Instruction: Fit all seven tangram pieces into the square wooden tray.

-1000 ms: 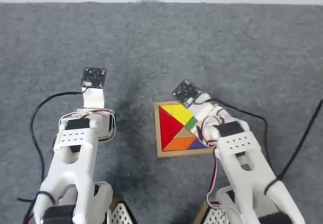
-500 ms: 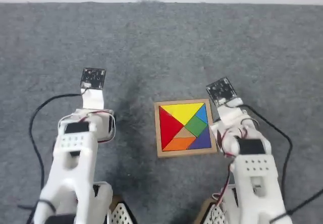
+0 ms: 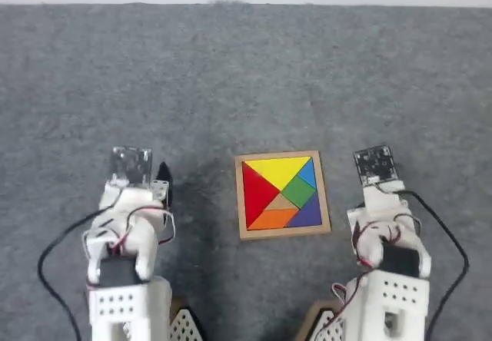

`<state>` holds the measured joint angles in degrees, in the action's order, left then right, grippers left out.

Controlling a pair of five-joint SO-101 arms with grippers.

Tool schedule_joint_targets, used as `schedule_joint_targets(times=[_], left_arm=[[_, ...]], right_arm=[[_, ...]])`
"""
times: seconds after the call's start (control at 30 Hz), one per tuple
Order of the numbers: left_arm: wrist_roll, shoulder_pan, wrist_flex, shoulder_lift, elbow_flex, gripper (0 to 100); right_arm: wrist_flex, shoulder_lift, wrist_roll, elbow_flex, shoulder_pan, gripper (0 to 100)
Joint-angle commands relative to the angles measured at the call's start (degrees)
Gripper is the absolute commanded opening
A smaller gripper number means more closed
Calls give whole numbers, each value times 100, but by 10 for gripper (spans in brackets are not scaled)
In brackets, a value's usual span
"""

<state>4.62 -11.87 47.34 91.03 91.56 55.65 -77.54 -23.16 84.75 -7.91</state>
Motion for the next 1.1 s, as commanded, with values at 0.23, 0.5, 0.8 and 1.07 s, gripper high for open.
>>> schedule_joint_targets(times=[0.23,0.5,0.8,1.07], left_arm=[[18,633,387,1257,479,148],[35,624,923,1248,479,148],[35,589,2426,1284,479,148],[18,598,2462,1284,479,148]], right_arm=[[1235,-2633,79,712,-75,8],[1297,-2563,44,1037,-75,8],[1367,-2642,44,1160,-75,8],[1604,-2642,62,1160,-48,9]])
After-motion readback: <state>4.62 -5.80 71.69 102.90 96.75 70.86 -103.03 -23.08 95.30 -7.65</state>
